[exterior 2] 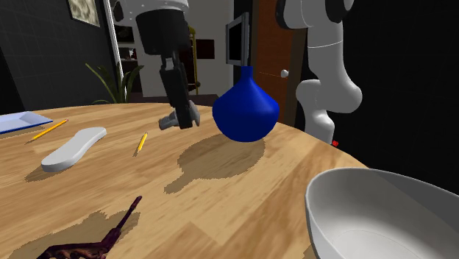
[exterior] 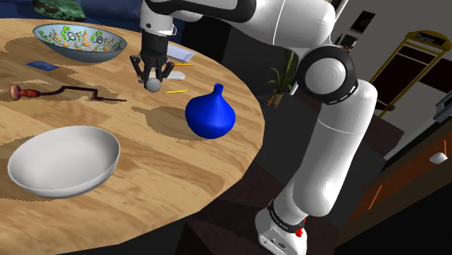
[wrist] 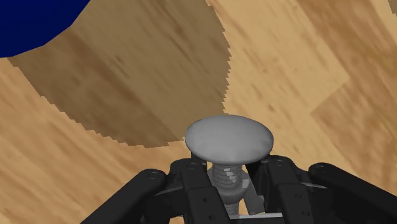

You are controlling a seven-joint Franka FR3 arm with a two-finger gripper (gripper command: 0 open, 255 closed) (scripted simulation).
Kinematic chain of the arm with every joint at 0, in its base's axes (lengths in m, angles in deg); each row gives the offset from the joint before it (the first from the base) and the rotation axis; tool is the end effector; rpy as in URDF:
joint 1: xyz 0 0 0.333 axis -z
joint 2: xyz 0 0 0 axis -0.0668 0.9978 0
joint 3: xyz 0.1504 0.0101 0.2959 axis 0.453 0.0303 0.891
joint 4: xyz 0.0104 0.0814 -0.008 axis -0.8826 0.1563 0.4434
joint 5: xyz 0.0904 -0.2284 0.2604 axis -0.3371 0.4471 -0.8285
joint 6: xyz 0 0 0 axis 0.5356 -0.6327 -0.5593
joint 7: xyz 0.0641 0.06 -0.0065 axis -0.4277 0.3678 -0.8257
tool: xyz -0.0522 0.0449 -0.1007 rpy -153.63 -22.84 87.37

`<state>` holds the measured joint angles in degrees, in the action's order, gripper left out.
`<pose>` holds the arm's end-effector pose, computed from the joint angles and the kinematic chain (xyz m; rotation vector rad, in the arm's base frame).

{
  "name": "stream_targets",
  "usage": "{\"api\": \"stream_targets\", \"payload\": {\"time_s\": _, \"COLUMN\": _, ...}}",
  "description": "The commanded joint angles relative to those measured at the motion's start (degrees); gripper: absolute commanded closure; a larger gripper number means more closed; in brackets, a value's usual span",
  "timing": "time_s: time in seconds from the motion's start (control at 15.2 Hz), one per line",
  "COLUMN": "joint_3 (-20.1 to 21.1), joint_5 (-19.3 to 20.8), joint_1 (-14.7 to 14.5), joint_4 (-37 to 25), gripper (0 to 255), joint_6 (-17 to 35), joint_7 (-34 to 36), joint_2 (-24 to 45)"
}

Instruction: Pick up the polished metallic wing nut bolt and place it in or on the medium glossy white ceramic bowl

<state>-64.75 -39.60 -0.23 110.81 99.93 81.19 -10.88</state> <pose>0.5796 0.1675 0.5359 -3.0146 0.3726 0.2044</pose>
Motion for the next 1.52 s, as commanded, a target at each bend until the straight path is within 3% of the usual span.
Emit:
{"api": "stream_targets", "payload": {"time_s": 0.0, "joint_3": 0.0, "joint_5": 0.0, "joint_1": 0.0, "joint_4": -1.6, "gripper": 255, "joint_6": -1.6, "joint_7": 0.2, "joint_2": 0.1}}
{"api": "stream_targets", "payload": {"time_s": 0.53, "joint_3": 0.1, "joint_5": 0.3, "joint_1": -0.4, "joint_4": -9.2, "gripper": 255, "joint_6": -7.7, "joint_7": 1.0, "joint_2": 1.4}}
{"api": "stream_targets", "payload": {"time_s": 0.99, "joint_3": 3.2, "joint_5": -0.3, "joint_1": -5.4, "joint_4": -3.8, "gripper": 255, "joint_6": -4.9, "joint_7": 9.1, "joint_2": -2.2}}
{"api": "stream_targets", "payload": {"time_s": 1.45, "joint_3": 6.5, "joint_5": -0.2, "joint_1": -11.0, "joint_4": -2.9, "gripper": 255, "joint_6": -3.1, "joint_7": 17.8, "joint_2": -2.6}}
